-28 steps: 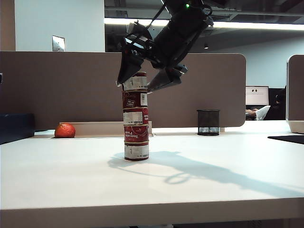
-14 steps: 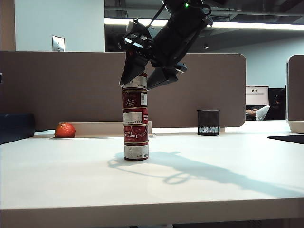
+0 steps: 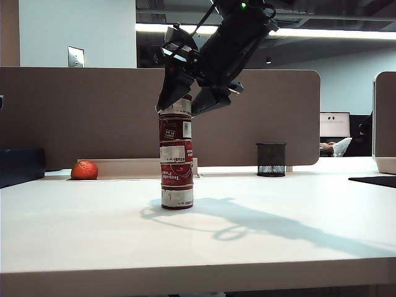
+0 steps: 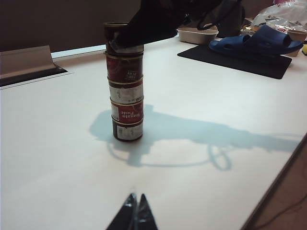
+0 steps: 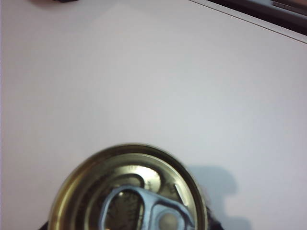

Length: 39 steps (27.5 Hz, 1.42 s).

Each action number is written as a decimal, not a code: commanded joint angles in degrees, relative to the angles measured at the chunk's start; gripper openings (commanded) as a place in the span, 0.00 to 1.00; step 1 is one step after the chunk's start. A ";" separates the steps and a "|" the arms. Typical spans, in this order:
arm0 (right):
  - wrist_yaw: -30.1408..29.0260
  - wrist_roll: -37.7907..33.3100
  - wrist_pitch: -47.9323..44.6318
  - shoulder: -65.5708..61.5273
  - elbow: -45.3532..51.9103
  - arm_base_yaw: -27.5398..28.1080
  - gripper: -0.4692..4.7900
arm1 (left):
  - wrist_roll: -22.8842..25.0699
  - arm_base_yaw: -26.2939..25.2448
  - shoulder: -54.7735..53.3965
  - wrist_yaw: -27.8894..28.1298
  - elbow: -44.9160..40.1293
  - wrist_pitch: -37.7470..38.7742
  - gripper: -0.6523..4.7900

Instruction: Take a can of tomato sauce from the stacked ones and place it on the table.

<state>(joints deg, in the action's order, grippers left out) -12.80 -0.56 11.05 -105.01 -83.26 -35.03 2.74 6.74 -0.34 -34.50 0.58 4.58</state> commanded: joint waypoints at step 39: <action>4.13 0.98 16.70 13.68 -0.24 14.23 0.37 | -0.15 -0.04 -0.02 -0.02 0.13 -0.37 0.11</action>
<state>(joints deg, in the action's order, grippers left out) -8.58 0.51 27.33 -91.79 -83.22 -21.30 2.76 6.74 -0.32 -34.46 0.58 4.58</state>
